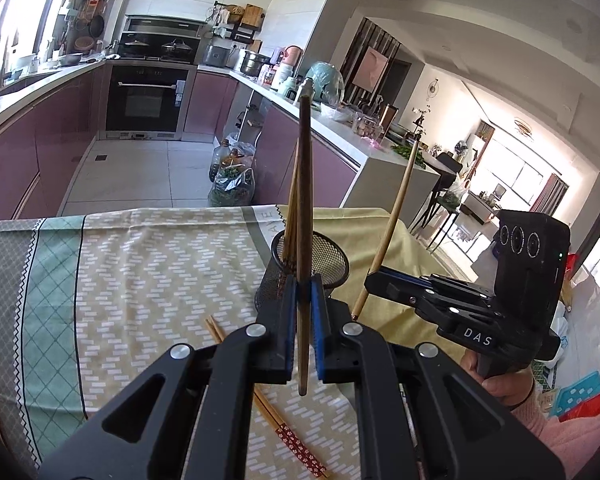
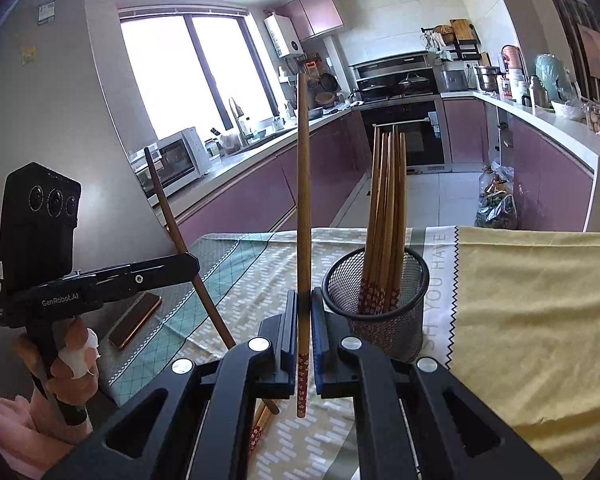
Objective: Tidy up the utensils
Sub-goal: 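Lift both chopsticks upright and carry them over the black mesh cup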
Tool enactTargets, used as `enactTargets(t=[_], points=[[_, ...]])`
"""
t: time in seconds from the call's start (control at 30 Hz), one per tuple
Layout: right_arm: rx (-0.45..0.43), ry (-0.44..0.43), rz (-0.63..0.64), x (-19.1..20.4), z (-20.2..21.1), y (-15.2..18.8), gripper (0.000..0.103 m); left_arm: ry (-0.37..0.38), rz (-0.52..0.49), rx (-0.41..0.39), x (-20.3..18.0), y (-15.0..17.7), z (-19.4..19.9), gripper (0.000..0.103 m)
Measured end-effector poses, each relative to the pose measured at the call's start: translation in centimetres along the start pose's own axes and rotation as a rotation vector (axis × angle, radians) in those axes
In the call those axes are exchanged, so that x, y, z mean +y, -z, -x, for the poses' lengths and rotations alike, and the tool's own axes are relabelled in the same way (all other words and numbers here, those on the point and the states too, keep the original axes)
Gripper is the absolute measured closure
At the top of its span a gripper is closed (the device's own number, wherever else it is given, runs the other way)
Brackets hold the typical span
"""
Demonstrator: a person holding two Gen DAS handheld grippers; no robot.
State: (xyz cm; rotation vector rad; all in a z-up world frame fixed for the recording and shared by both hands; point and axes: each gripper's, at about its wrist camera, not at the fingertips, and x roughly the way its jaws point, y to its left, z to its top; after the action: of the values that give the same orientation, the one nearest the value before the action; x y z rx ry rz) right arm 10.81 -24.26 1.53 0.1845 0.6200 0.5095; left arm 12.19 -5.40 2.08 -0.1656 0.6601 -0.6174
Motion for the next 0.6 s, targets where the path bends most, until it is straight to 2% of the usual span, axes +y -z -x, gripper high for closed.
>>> enactTargets(t=[0.6], points=[[-0.119, 0.063, 0.053, -1.1, 2.0, -4.9, 0.097, 0.003, -0.097, -0.145, -3.6, -7.5, -0.2, 0.095]])
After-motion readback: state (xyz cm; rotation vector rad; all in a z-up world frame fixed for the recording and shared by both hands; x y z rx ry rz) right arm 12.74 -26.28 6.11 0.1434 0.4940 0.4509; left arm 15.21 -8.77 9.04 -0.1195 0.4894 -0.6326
